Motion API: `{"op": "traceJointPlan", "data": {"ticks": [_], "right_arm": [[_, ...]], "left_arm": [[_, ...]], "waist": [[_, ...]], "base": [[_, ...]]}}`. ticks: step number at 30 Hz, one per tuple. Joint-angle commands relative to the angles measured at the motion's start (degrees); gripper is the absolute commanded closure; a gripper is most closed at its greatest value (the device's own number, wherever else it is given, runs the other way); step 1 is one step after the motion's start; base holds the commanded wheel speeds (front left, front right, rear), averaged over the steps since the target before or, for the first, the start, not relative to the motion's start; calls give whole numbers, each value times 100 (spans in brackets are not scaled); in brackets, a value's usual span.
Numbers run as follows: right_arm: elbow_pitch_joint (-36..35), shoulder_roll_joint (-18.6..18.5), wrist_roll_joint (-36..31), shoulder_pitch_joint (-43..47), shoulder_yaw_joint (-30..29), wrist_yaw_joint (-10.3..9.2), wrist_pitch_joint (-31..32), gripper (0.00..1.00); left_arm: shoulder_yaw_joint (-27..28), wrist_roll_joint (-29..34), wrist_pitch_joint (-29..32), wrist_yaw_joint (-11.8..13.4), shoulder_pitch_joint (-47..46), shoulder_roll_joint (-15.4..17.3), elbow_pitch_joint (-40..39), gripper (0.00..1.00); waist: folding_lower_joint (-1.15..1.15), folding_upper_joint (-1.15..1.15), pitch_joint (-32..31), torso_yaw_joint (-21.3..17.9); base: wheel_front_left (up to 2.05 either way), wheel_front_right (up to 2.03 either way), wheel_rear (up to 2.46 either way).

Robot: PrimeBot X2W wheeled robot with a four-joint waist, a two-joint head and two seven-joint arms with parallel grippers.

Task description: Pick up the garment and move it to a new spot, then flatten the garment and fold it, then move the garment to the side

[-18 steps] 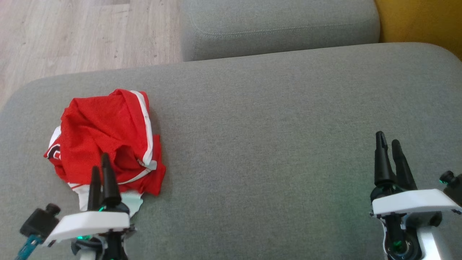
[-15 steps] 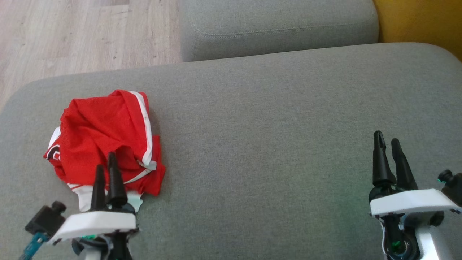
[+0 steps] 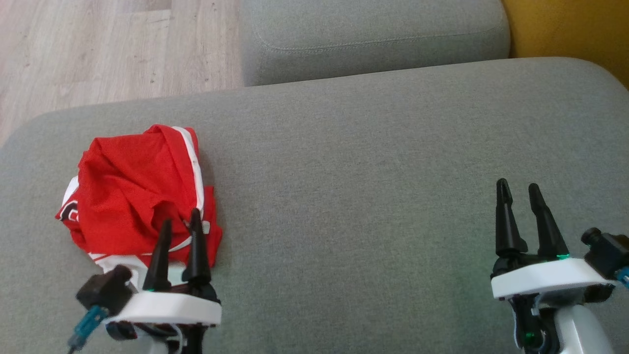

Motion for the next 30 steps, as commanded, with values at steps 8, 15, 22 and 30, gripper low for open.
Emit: {"op": "traceJointPlan", "data": {"ticks": [8, 15, 22, 30], "right_arm": [[-186, -51, -816, -261, 179, -3, -189, 0], [-159, -54, -1526, -265, 269, -3, -325, 0], [-198, -56, -2038, -266, 347, -3, -443, 0], [-404, -59, -2657, -266, 527, -4, -578, 0]], "left_arm": [[-201, 801, -197, 138, -353, 151, -37, 0], [-369, 1281, -334, 265, -406, 188, 3, 0], [-310, 1399, -453, 315, -396, 131, -52, 0], [-221, 1717, -589, 260, -351, 72, -124, 0]], "waist": [[0, 0, 3, -4], [0, 0, 23, -10], [0, 0, 57, -20], [0, 0, 87, -14]], "base": [[0, 0, 0], [0, 0, 0], [0, 0, 0], [0, 0, 0]]}}
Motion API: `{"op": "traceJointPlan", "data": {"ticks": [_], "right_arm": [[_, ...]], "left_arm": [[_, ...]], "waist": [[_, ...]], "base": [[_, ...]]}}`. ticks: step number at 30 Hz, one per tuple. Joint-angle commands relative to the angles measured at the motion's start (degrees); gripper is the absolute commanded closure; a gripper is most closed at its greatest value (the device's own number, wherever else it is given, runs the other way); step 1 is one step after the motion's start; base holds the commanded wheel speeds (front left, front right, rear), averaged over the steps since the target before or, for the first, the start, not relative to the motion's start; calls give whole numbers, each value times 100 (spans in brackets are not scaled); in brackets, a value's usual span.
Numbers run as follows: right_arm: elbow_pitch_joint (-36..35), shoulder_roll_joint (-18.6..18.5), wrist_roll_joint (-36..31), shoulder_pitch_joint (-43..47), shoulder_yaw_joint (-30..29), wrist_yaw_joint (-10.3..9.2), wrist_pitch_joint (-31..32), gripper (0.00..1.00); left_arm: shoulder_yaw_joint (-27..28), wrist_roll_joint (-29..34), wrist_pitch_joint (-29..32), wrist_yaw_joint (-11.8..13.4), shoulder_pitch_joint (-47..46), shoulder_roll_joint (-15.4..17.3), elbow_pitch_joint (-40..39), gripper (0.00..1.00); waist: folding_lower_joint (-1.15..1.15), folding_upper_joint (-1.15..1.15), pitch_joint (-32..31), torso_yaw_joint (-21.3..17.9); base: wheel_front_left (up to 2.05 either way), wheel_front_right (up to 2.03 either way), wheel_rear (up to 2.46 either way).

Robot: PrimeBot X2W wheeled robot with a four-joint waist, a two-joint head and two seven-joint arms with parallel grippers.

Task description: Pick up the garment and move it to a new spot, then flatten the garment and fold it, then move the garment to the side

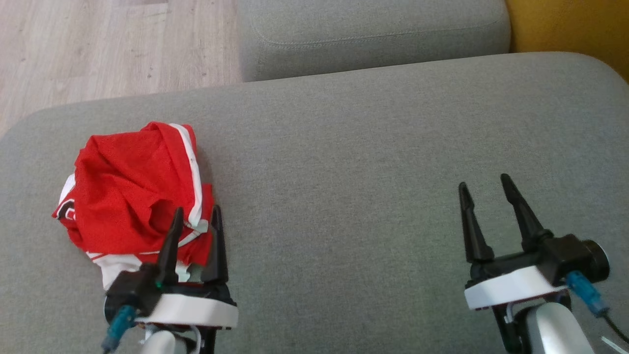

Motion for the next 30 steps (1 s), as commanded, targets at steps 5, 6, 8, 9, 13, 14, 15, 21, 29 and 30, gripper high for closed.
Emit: {"op": "traceJointPlan", "data": {"ticks": [5, 6, 8, 9, 13, 14, 15, 21, 29, 30], "right_arm": [[-290, -53, -708, -263, 247, -4, -160, 0], [-300, -53, -808, -262, 262, -4, -177, 0], [-309, -54, -1007, -262, 295, -4, -210, 0], [-309, -54, -1007, -262, 295, -4, -210, 0], [-348, -55, -1121, -251, 358, -4, -277, 0], [-359, -56, -1096, -252, 387, -4, -294, 0], [-373, -56, -1063, -251, 410, -4, -311, 0], [-219, -57, -70, -151, 442, -4, -385, 0], [176, -57, 1110, -85, 381, -4, -385, 0], [216, -57, 1153, -88, 371, -4, -385, 0]], "left_arm": [[-115, 989, -172, -24, -263, 64, -124, 0], [-166, 1137, -189, 8, -266, 74, -86, 0], [-273, 1455, -223, 98, -283, 119, 8, 0], [-273, 1455, -223, 98, -283, 119, 8, 0], [-430, 1889, -291, 284, -338, 140, 165, 0], [-419, 1881, -308, 318, -343, 123, 152, 0], [-392, 1812, -325, 324, -339, 100, 123, 0], [-111, 1117, -400, 147, -235, -1, -90, 0], [40, 349, -400, 53, -91, -26, 82, 0], [18, 314, -400, 68, -85, -26, 160, 0]], "waist": [[0, 0, -20, 13], [0, 0, -24, 14], [0, 0, -27, 14], [0, 0, -27, 14], [0, 0, -37, 12], [0, 0, -39, 8], [0, 0, -41, 5], [0, 0, -54, -16], [0, 0, -55, -13], [0, 0, -54, -8]], "base": [[0, 0, 0], [0, 0, 0], [0, 0, 0], [0, 0, 0], [0, 0, 0], [0, 0, 0], [0, 0, 0], [0, 0, 0], [0, 0, 0], [0, 0, 0]]}}
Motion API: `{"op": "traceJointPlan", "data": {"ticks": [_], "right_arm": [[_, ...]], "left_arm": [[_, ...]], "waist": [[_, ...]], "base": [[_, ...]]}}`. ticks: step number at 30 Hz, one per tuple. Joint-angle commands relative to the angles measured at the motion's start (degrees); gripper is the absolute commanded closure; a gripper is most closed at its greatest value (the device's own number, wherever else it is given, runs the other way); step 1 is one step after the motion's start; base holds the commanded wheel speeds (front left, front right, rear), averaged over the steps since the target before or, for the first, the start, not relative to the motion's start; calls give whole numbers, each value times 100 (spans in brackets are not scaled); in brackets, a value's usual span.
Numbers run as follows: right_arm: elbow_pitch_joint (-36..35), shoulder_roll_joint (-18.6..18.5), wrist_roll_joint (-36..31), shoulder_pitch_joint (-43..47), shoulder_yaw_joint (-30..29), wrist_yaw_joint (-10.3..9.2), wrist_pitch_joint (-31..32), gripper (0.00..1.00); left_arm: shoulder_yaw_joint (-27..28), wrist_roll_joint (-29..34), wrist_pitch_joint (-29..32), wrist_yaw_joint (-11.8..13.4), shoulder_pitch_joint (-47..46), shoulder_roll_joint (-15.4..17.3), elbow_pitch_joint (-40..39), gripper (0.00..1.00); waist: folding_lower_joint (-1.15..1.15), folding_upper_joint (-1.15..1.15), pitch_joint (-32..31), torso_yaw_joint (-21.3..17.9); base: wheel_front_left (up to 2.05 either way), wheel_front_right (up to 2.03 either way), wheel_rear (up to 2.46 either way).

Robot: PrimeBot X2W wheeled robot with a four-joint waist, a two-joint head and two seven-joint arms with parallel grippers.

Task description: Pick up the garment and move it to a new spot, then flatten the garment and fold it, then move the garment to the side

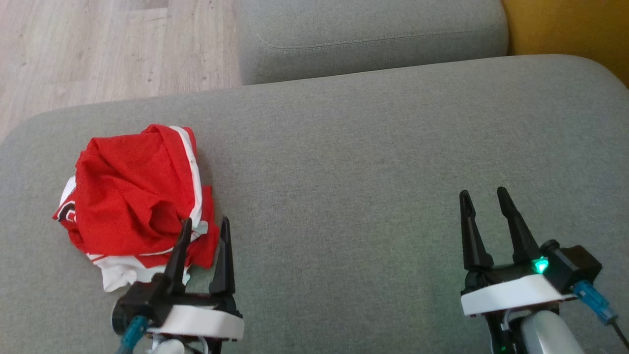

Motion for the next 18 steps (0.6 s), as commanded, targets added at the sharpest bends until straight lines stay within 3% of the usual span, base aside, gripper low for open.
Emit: {"op": "traceJointPlan", "data": {"ticks": [1, 12, 18], "right_arm": [[-134, -41, 2, -131, 119, -4, -59, 0], [-49, -41, -40, -179, 111, -4, -59, 0], [-77, -41, 14, -120, 134, -4, -59, 0]], "left_arm": [[139, -40, -53, 7, -119, -11, -68, 0], [104, -342, -54, 43, -205, -12, 139, 0], [58, -232, -54, 52, -223, -12, 138, 0]], "waist": [[0, 0, 2, 8], [0, 0, -33, 60], [0, 0, -82, 341]], "base": [[0, 0, 0], [0, 0, 0], [0, 0, 0]]}}
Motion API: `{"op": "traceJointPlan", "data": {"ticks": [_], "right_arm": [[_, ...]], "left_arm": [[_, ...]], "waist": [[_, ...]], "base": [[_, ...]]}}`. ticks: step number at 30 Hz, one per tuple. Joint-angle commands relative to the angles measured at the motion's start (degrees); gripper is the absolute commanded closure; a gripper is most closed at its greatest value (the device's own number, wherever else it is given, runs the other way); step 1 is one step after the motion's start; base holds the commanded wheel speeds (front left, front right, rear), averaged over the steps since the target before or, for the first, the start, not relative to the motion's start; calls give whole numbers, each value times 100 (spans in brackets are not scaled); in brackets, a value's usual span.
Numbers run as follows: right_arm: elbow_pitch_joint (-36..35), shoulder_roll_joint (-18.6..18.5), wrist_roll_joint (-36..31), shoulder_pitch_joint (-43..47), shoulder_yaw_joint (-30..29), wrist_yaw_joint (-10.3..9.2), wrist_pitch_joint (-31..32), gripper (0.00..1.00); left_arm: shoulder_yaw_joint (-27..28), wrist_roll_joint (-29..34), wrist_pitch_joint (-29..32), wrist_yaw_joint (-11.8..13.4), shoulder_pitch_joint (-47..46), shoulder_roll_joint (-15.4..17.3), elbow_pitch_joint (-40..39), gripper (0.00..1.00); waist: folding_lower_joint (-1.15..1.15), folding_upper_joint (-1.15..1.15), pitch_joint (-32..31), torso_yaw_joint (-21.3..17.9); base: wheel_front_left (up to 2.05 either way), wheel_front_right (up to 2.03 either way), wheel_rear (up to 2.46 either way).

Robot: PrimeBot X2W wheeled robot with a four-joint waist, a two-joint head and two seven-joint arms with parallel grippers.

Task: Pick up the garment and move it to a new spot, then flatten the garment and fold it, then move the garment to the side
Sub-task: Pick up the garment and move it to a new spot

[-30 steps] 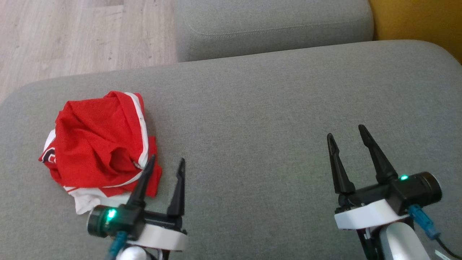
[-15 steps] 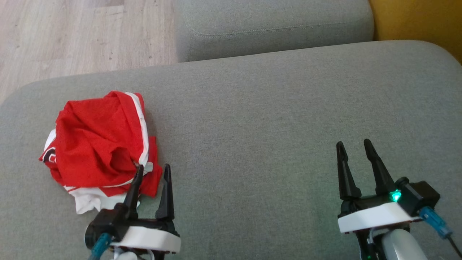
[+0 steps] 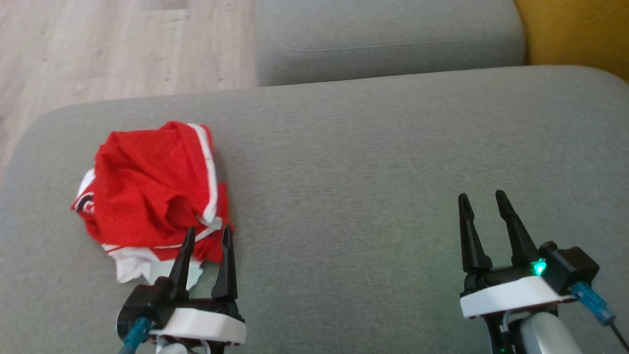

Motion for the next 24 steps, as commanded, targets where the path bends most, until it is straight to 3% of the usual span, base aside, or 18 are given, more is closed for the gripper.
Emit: {"op": "traceJointPlan", "data": {"ticks": [1, 24], "right_arm": [[-198, -39, 28, -111, 145, -4, -59, 0], [-223, -39, 263, 48, 866, -4, -59, 0]], "left_arm": [[158, 56, -54, 43, -216, -8, -159, 0], [576, 289, -54, 45, 39, -8, -132, 0]], "waist": [[0, 0, -30, 175], [0, 0, -308, 1734]], "base": [[0, 0, 0], [0, 0, 0]]}}
